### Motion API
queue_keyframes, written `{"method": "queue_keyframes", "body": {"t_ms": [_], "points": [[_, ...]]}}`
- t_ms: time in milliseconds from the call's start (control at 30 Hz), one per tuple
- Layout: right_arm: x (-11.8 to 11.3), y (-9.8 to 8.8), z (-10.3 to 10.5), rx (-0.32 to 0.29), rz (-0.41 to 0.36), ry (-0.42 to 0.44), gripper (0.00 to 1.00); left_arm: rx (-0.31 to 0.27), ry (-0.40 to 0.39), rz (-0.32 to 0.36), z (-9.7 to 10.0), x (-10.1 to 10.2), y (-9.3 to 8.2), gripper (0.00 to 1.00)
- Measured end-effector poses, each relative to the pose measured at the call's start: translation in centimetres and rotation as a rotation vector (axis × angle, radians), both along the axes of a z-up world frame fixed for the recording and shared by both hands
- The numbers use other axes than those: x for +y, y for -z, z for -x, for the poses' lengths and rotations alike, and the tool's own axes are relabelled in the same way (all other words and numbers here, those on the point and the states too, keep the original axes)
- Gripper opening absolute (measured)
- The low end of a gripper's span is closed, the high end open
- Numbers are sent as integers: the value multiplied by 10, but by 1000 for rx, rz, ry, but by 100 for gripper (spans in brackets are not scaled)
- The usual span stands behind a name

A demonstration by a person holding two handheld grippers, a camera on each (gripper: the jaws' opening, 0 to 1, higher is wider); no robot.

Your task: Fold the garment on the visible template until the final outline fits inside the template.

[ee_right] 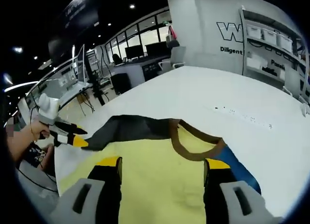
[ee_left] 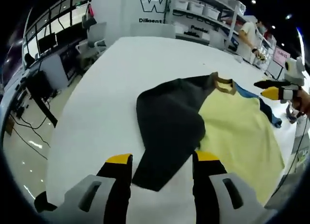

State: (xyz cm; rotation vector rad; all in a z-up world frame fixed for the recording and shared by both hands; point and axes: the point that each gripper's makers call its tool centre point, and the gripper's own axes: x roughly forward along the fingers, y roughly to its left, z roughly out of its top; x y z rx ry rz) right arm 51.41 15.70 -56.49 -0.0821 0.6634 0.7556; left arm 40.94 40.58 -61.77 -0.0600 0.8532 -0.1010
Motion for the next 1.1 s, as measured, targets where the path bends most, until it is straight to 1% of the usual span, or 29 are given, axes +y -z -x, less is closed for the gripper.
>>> {"method": "queue_keyframes", "body": {"t_ms": [67,133,167,233,267,300,333,367,500,533,567,600,633,667,700,733,767,833,867,900,967,1033,1067,1100], "points": [[6,5,-11,-6,0,-8,63,2,5,-9,-2,1,2,50],[15,13,-27,-7,-5,-17,60,16,8,-5,-4,1,7,46],[19,15,-32,-8,-10,-25,58,20,11,4,-5,1,9,45],[27,20,-45,-8,-21,-38,54,15,-3,36,-9,-1,12,47],[30,21,-50,-21,-16,-54,52,18,3,35,-10,-1,13,48],[34,24,-59,-51,-2,-80,50,23,3,34,-10,-1,14,49],[37,27,-63,-54,3,-87,49,26,3,30,-10,-2,15,48],[39,30,-66,-51,5,-88,48,22,10,16,-11,0,15,47],[50,44,-79,-28,-5,-110,45,20,2,18,-19,3,15,41],[54,47,-81,-32,-5,-119,42,21,7,15,-20,2,15,37],[58,51,-82,-28,0,-126,39,27,26,6,-20,1,16,31],[58,53,-83,-25,3,-128,34,30,24,4,-20,0,16,25],[60,55,-85,-26,9,-133,26,33,22,-4,-20,0,17,21],[60,59,-87,-28,32,-147,18,33,36,-49,-22,4,18,17],[60,59,-87,-33,44,-156,8,33,44,-71,-23,5,17,17],[60,59,-89,-45,56,-158,0,33,41,-48,-24,2,17,17],[61,57,-90,-62,67,-170,0,34,39,-45,-25,2,17,16],[65,52,-95,-58,45,-160,0,23,24,-40,-26,3,15,7],[68,47,-99,-69,40,-151,0,10,31,-71,-27,6,12,6],[69,37,-110,-123,44,-122,0,-13,40,-127,-29,13,6,6],[75,26,-113,-143,26,-110,0,-44,36,-212,-31,25,-6,6],[80,23,-117,-167,44,-105,0,-69,23,-253,-34,32,-15,6],[84,23,-118,-186,65,-110,0,-78,20,-260,-35,34,-18,6],[88,25,-118,-186,83,-119,0,-79,17,-260,-35,34,-19,6]]}}
